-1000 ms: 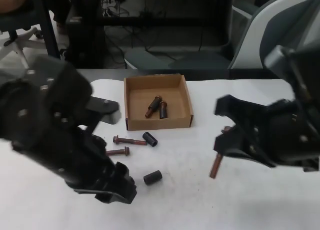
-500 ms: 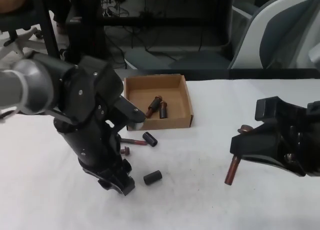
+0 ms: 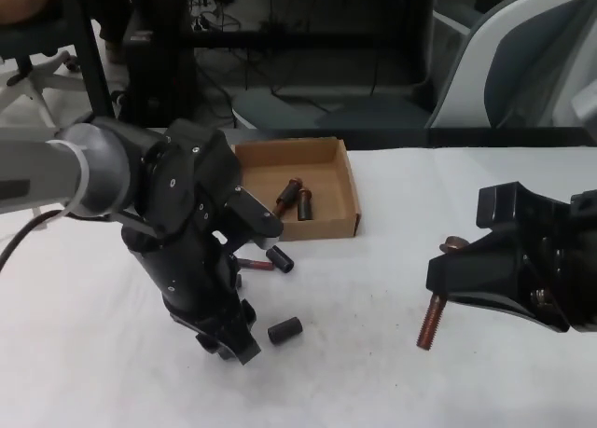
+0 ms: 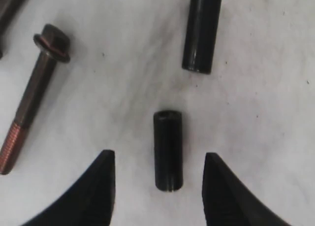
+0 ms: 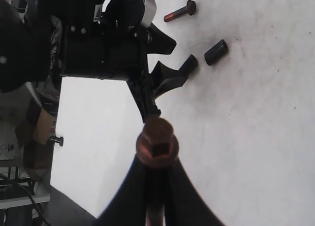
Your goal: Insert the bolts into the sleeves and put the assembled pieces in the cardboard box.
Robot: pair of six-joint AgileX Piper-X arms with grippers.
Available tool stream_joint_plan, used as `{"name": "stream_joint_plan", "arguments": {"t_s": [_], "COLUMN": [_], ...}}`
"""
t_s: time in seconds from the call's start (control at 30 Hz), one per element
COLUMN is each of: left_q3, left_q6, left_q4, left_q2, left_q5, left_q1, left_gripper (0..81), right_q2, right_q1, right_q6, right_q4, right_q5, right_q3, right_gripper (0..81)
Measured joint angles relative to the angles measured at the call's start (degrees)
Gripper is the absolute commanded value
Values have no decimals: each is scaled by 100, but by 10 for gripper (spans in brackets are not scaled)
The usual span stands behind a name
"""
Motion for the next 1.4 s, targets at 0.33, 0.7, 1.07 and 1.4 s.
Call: {"name": "stream_joint_plan", "arguments": {"t_s": [0.33,0.7,1.07,1.4], "left_q3": [0,-13,-91,-116], "left_q6": [-41,-41,-210,-206], "left_q4": [-46,-128,-206,-144], "left_q2": [0,286,525,525], "left_q5": [43,225,196,108], "left_q1": [0,0,0,0], "left_gripper": [539,539,115,17], "right_q2": [0,0,0,0], "right_q1": [0,0,0,0], "right_q6": [0,0,0,0], "right_q4": [0,0,0,0], "right_q5": [-56,-58,-58,-58], "right_q3": [0,0,0,0], "right_gripper": [6,6,6,6]}}
